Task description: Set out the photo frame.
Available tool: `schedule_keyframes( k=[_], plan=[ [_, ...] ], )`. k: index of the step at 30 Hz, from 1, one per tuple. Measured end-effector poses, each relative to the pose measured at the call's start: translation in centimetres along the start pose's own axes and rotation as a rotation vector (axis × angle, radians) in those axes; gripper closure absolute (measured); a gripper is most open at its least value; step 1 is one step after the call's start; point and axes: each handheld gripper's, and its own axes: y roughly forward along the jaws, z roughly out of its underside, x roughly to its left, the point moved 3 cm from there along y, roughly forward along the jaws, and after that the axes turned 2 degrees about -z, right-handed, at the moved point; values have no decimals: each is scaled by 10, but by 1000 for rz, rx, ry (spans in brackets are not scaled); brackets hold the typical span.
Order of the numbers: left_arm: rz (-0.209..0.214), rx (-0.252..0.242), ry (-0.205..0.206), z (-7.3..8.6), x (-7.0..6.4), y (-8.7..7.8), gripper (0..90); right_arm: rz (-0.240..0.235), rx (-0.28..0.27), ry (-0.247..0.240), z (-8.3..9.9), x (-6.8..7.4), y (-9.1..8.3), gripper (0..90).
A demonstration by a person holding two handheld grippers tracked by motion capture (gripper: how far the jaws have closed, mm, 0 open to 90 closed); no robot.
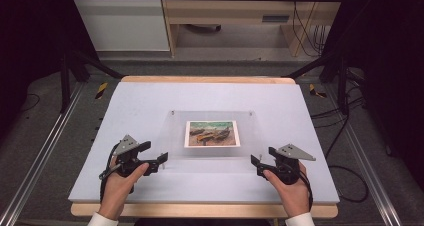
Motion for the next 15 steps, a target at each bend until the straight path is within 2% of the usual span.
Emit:
schedule_keyframes(
  k=[2, 7, 11, 13, 15],
  plan=[
    [-10, 9, 3, -3, 2, 5, 173, -4, 15, -18, -5, 1, 4, 272],
    [-26, 26, 15, -13, 7, 15, 216, -7, 68, -11, -14, -3, 18, 296],
    [-19, 33, -19, -14, 12, 20, 233, -11, 105, 15, -18, -10, 29, 291],
    [-14, 33, -24, -12, 12, 22, 237, -13, 105, 23, -18, -13, 34, 281],
    [-12, 31, -49, -9, 12, 23, 238, -16, 94, 39, -17, -15, 35, 277]
  ],
)
